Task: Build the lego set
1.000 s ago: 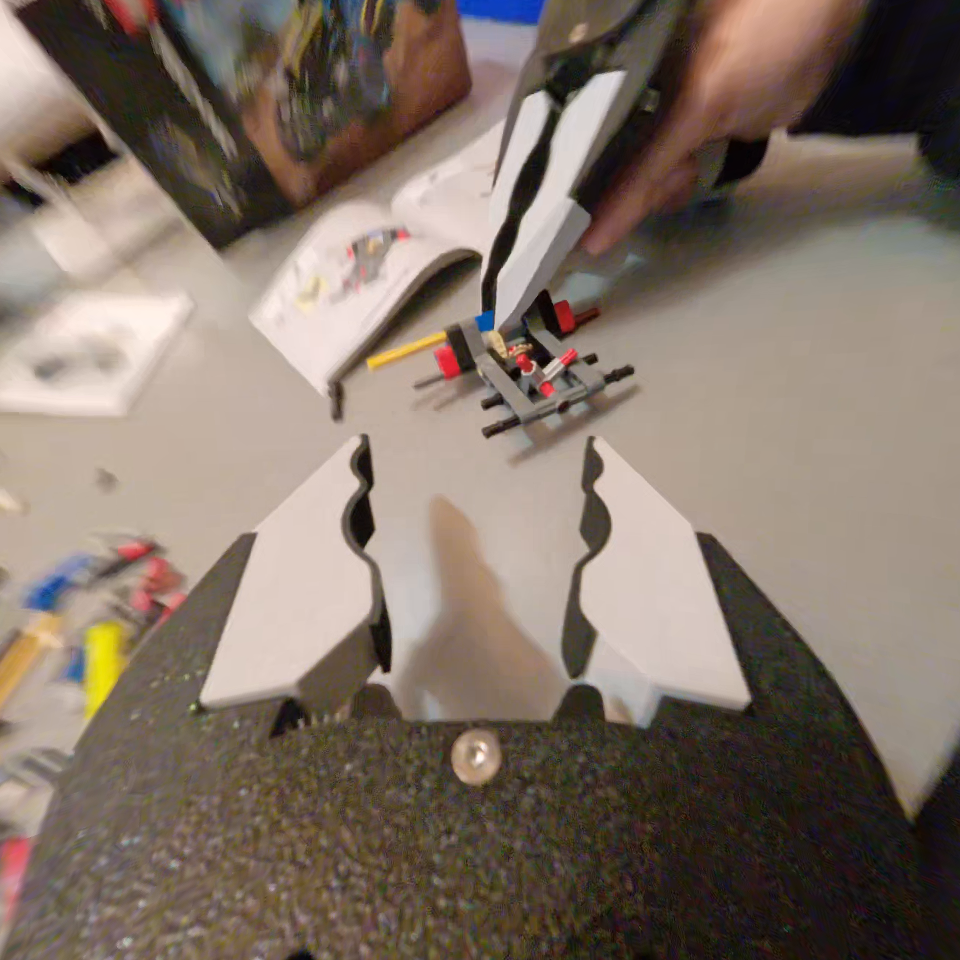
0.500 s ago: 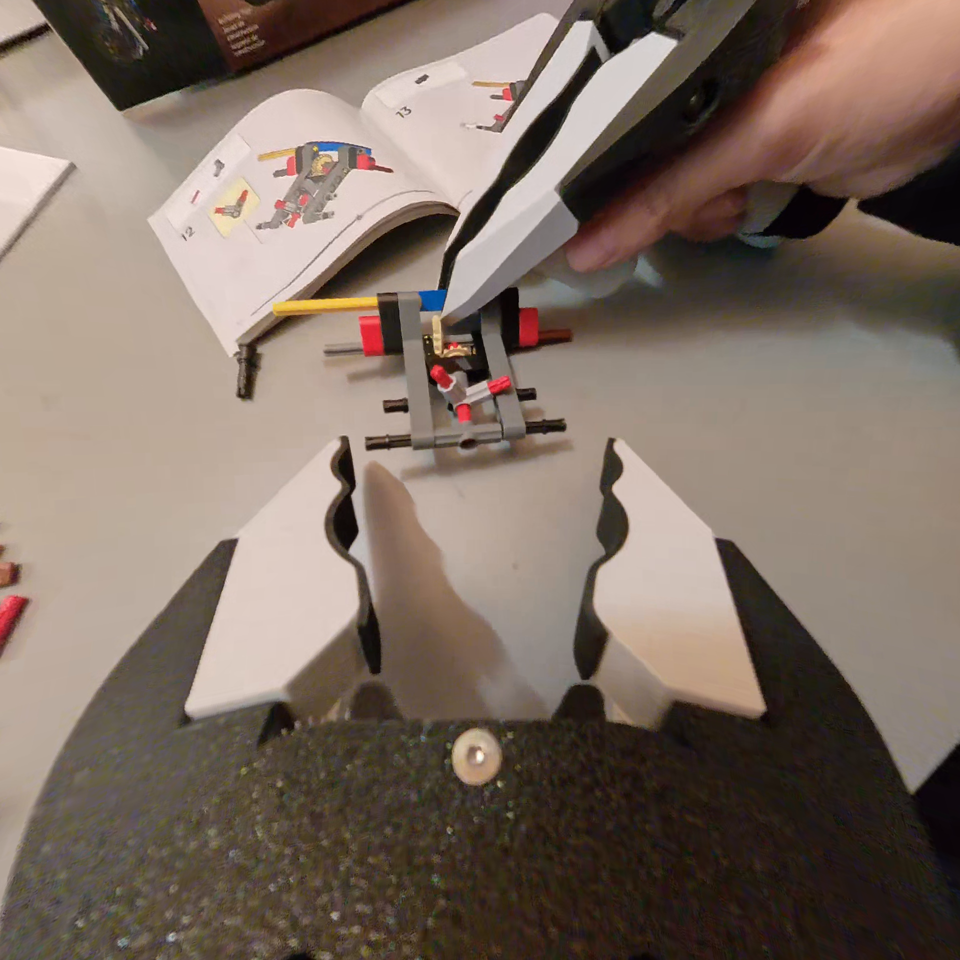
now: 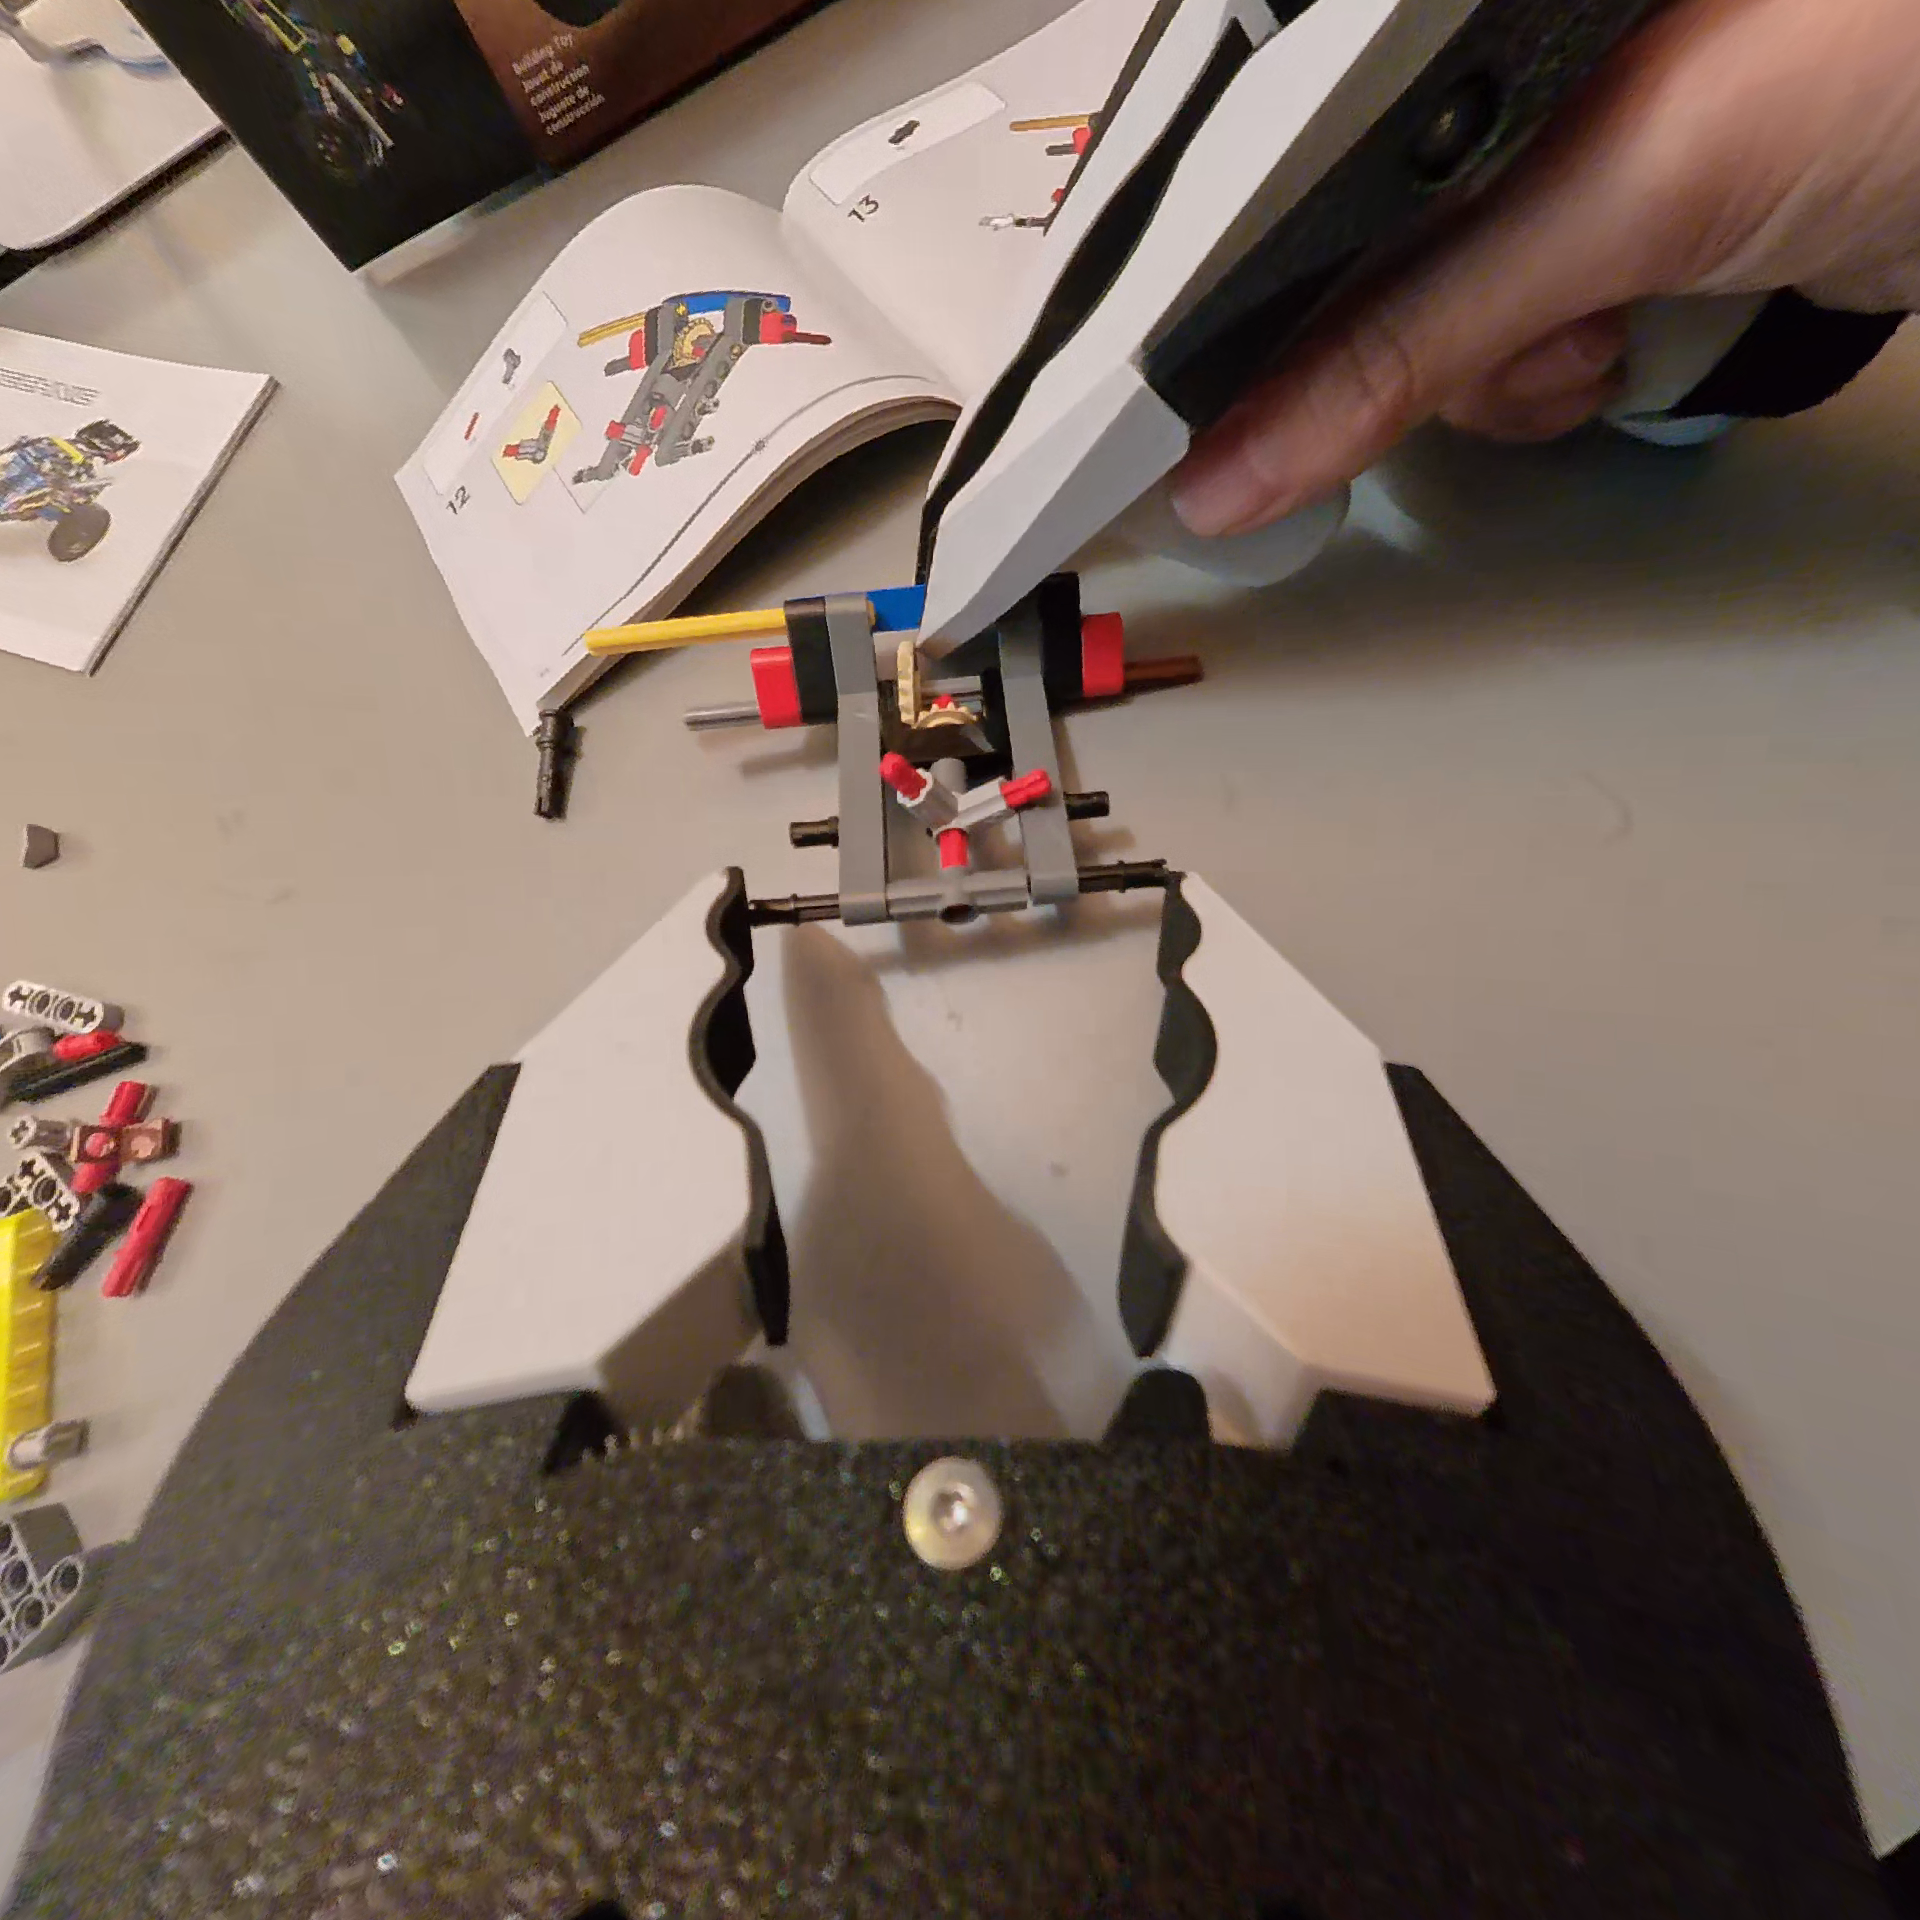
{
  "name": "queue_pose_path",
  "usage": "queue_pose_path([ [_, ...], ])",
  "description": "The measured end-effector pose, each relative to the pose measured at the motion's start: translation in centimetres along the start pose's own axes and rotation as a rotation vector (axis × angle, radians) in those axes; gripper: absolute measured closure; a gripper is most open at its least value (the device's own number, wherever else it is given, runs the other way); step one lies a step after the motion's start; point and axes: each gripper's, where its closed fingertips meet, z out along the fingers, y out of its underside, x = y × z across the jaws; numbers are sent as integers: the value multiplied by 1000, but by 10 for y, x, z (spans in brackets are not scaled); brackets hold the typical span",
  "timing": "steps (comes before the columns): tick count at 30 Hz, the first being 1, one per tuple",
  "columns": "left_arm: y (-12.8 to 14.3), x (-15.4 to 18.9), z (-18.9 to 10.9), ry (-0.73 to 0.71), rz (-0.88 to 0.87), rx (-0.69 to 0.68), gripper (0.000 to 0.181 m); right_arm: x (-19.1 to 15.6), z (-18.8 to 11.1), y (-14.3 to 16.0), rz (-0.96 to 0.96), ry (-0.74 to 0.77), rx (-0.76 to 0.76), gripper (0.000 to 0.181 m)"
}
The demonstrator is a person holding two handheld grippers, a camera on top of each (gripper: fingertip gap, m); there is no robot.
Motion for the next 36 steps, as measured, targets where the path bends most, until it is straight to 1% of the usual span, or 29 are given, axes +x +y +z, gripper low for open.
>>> queue_pose_path([
  [7, -2, 2, -1, 21, -32, 12, 100, 0, 0, 0, 6, 0, 1, 174],
  [13, -3, 0, 0, 10, -43, 13, 105, 1, 0, 0, 9, 1, 2, 174],
  [21, -4, 0, -1, -6, -35, 19, 106, 1, 0, 0, 13, 0, 2, 173],
  [25, -4, 4, -1, 15, -22, 22, 97, 1, 0, 0, 17, -1, 3, 174],
  [27, -5, 3, -1, 14, -21, 26, 97, 2, 0, 0, 19, 2, 3, 174],
  [31, -5, 0, -1, -9, -32, 25, 105, 2, -1, 0, 27, 10, 8, 174],
  [36, -3, -2, 1, -6, -41, 10, 106, 3, -2, 0, 48, 42, 25, 174],
])
